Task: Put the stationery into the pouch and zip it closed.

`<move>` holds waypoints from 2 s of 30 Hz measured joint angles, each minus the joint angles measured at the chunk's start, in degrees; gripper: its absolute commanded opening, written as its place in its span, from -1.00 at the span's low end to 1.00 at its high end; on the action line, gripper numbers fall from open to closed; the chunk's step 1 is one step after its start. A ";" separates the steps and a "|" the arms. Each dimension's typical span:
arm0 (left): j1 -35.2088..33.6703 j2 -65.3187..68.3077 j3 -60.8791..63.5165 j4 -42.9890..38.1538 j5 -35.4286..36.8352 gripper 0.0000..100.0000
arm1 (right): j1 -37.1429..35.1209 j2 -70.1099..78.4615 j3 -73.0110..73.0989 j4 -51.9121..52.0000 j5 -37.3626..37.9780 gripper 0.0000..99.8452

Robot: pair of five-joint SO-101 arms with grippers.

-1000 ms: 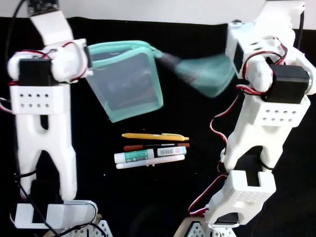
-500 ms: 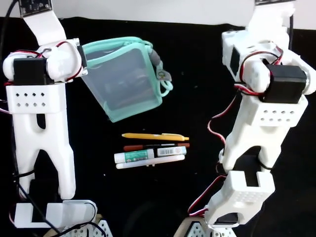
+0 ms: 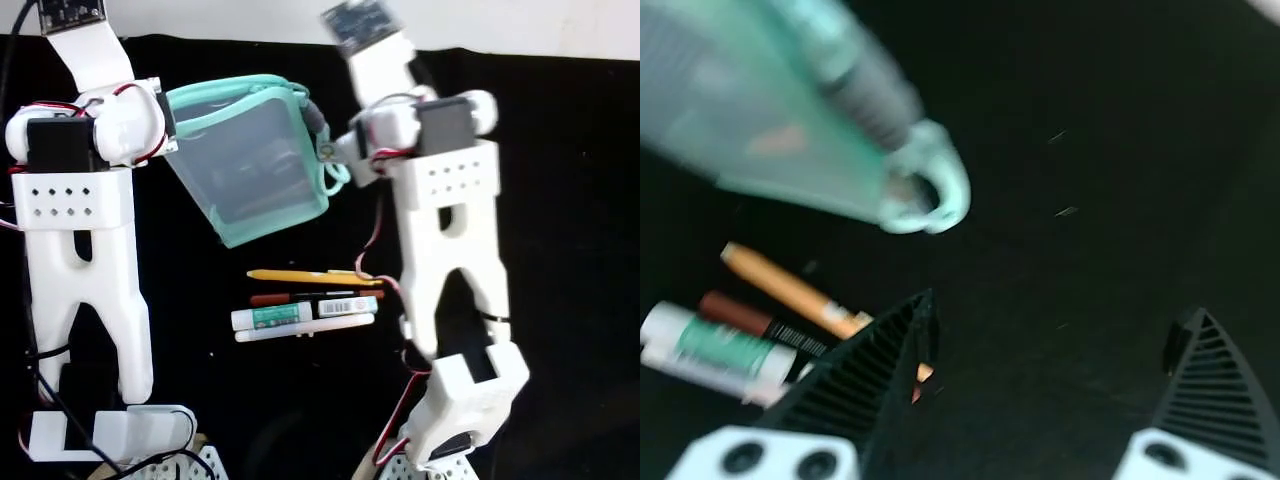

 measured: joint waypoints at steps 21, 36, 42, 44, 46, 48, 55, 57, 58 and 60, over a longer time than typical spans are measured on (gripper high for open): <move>0.00 0.00 0.00 0.00 0.00 -0.99 | -8.09 0.00 29.71 -0.09 6.68 -0.30; 0.00 0.00 0.00 0.00 0.00 -0.99 | -26.29 0.00 44.13 -3.78 19.78 -0.30; 0.00 0.00 0.00 0.00 0.00 -0.99 | -30.95 0.00 47.30 -9.41 24.62 -0.30; 0.00 0.00 0.00 0.00 0.00 -0.99 | -32.18 0.00 47.30 -11.52 25.76 -0.30; 0.00 0.00 0.00 0.00 0.00 -0.99 | -33.32 0.00 47.38 -13.27 26.64 -0.30; 0.00 0.00 0.00 0.00 0.00 -0.99 | -34.29 0.00 47.47 -14.77 27.52 -0.30; 0.00 0.00 0.00 0.00 0.00 -0.99 | -34.29 2.02 47.47 -20.22 27.96 -0.30; 0.00 0.00 0.00 0.00 0.00 -0.99 | -34.37 3.87 47.47 -21.27 27.96 -0.30; 0.00 0.00 0.00 0.00 0.00 -0.99 | -34.37 4.92 47.47 -22.15 27.96 -0.30; 0.00 0.00 0.00 0.00 0.00 -0.99 | -34.37 6.68 47.47 -23.91 27.96 -0.30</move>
